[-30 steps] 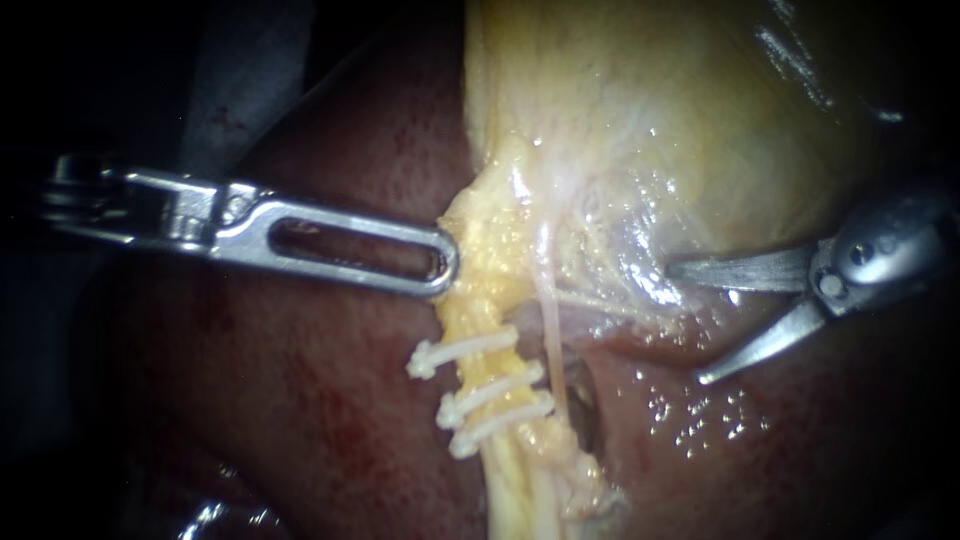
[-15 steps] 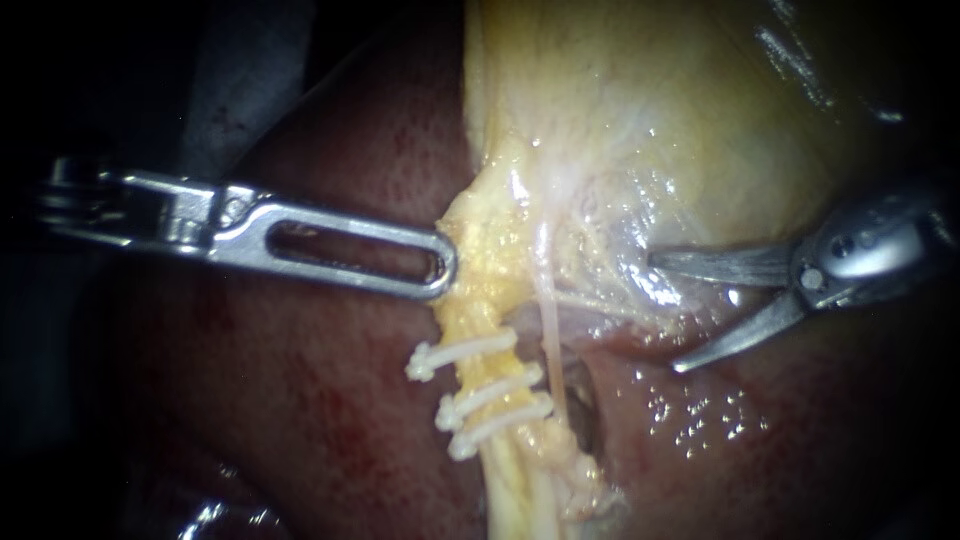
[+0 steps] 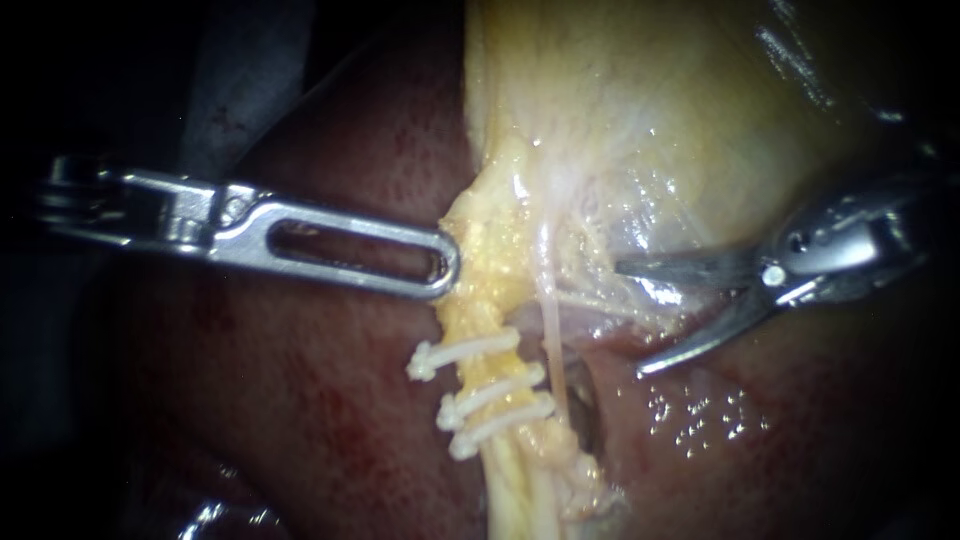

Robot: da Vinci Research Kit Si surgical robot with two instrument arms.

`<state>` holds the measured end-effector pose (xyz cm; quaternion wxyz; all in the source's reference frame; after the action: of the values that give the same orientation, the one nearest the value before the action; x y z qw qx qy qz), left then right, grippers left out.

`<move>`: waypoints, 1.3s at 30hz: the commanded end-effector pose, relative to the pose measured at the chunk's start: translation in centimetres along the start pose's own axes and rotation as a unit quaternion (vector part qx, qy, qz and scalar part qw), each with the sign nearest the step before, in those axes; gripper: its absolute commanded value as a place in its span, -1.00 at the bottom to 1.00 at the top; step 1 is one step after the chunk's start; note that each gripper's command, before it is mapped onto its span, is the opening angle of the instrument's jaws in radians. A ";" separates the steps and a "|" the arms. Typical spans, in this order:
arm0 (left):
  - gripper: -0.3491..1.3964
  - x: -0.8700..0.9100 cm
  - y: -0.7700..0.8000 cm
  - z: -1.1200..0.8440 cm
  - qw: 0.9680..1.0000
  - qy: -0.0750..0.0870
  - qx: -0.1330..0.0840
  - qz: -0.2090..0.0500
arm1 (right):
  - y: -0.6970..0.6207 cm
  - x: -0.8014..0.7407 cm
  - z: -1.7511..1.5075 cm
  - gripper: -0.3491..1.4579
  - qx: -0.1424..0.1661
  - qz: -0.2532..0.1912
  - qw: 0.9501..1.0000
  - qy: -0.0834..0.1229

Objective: Go to the cutting position left tube

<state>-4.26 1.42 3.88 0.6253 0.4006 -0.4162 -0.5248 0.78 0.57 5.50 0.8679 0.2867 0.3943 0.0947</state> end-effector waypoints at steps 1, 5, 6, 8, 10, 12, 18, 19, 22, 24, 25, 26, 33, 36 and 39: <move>-1.00 0.00 -0.01 0.00 1.000 0.000 0.000 0.000 | 0.00 0.00 0.02 -0.01 0.001 0.003 1.000 -0.002; -1.00 0.00 -0.02 0.00 1.000 0.000 0.000 0.000 | 0.00 -0.04 0.09 -0.10 0.005 0.012 1.000 -0.008; -1.00 0.00 -0.02 0.01 1.000 0.000 -0.001 -0.001 | 0.01 -0.05 0.10 -0.17 0.007 0.018 1.000 -0.010; -1.00 0.00 -0.03 0.01 1.000 0.000 -0.001 -0.001 | 0.01 -0.07 0.12 -0.30 0.010 0.032 0.999 -0.012; -1.00 0.00 -0.03 0.01 1.000 -0.001 -0.001 -0.001 | 0.02 -0.07 0.13 -0.34 0.011 0.033 0.999 -0.012; -1.00 0.00 -0.04 0.01 1.000 -0.001 -0.001 -0.001 | 0.03 -0.07 0.14 -0.34 0.011 0.033 0.999 -0.012; -1.00 0.00 -0.06 0.03 1.000 -0.001 -0.001 -0.001 | 0.06 -0.03 0.20 -0.43 0.012 0.046 0.999 -0.012; -1.00 0.01 -0.06 0.03 1.000 -0.001 -0.001 -0.001 | 0.06 -0.03 0.21 -0.43 0.013 0.046 0.999 -0.013; -1.00 0.01 -0.08 0.04 1.000 -0.002 -0.002 -0.001 | 0.06 -0.01 0.25 -0.45 0.014 0.049 0.999 -0.013; -1.00 0.01 -0.08 0.04 1.000 -0.002 -0.002 -0.002 | 0.06 0.00 0.29 -0.45 0.014 0.048 0.999 -0.013; -1.00 0.01 -0.09 0.04 1.000 -0.002 -0.002 -0.002 | 0.06 0.00 0.31 -0.45 0.015 0.050 0.999 -0.013; -1.00 0.01 -0.09 0.04 1.000 -0.002 -0.002 -0.002 | 0.06 0.00 0.32 -0.45 0.015 0.048 0.999 -0.013; -1.00 0.00 -0.11 0.04 1.000 -0.002 -0.002 -0.002 | 0.05 -0.03 0.45 -0.45 0.021 0.050 0.998 -0.016; -1.00 0.01 -0.12 0.05 1.000 -0.002 -0.002 -0.002 | 0.05 -0.05 0.50 -0.45 0.023 0.049 0.998 -0.017; -1.00 0.02 -0.13 0.06 1.000 -0.003 -0.002 -0.003 | 0.05 -0.05 0.55 -0.45 0.023 0.047 0.998 -0.017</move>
<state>-4.36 1.38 3.77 0.6234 0.3992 -0.4156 -0.5284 1.16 0.35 5.85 0.8620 0.3275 0.3675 0.1209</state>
